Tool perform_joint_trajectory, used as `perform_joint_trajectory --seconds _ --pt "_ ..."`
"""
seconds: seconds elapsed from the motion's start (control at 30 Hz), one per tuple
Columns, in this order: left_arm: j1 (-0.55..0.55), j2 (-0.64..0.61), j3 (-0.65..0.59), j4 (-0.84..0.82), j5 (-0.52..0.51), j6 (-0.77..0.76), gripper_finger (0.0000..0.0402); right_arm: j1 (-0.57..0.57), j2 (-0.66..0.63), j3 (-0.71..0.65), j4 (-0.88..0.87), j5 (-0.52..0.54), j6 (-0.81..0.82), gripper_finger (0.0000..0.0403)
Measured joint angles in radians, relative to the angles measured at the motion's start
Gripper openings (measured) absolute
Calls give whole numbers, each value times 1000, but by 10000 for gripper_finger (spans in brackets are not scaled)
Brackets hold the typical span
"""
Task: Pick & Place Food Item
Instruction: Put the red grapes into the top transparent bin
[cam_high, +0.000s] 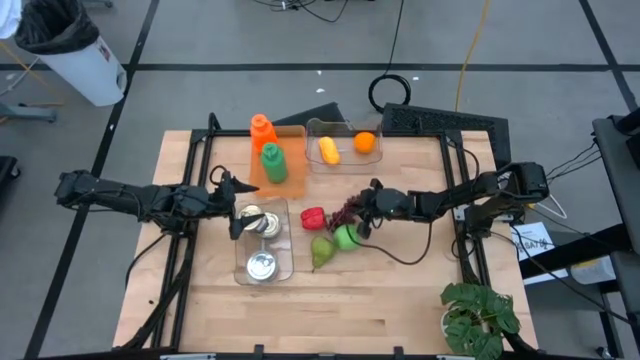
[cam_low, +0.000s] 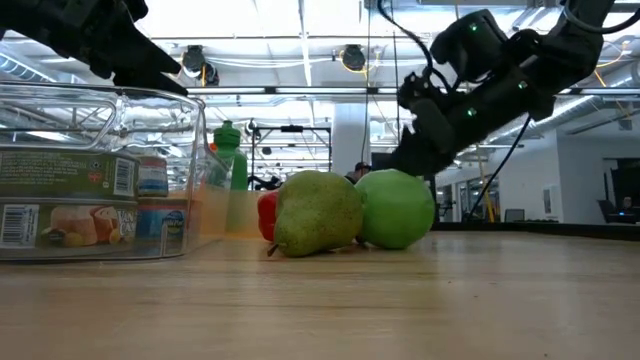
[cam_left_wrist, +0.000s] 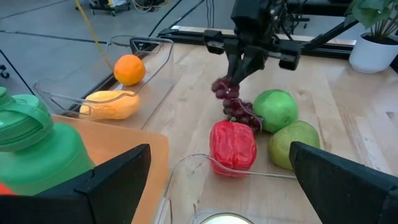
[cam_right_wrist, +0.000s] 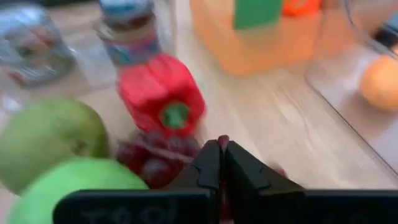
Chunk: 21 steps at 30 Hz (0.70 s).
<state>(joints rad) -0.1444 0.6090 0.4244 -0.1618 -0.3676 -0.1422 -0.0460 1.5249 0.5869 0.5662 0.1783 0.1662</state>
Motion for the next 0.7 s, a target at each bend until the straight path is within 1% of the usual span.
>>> perform_joint_trajectory --seconds 0.13,0.23,0.5,0.7 --pt "0 0 0 0 0 0 397 0 -1 0 105 -1 -19 9" --pt "0 0 0 0 0 2 397 0 -18 2 149 0 -56 3" --pt "0 0 0 0 -1 9 397 -20 -115 68 164 0 -154 2" --pt "0 0 0 -1 -7 5 397 -79 -181 104 166 3 -206 2"
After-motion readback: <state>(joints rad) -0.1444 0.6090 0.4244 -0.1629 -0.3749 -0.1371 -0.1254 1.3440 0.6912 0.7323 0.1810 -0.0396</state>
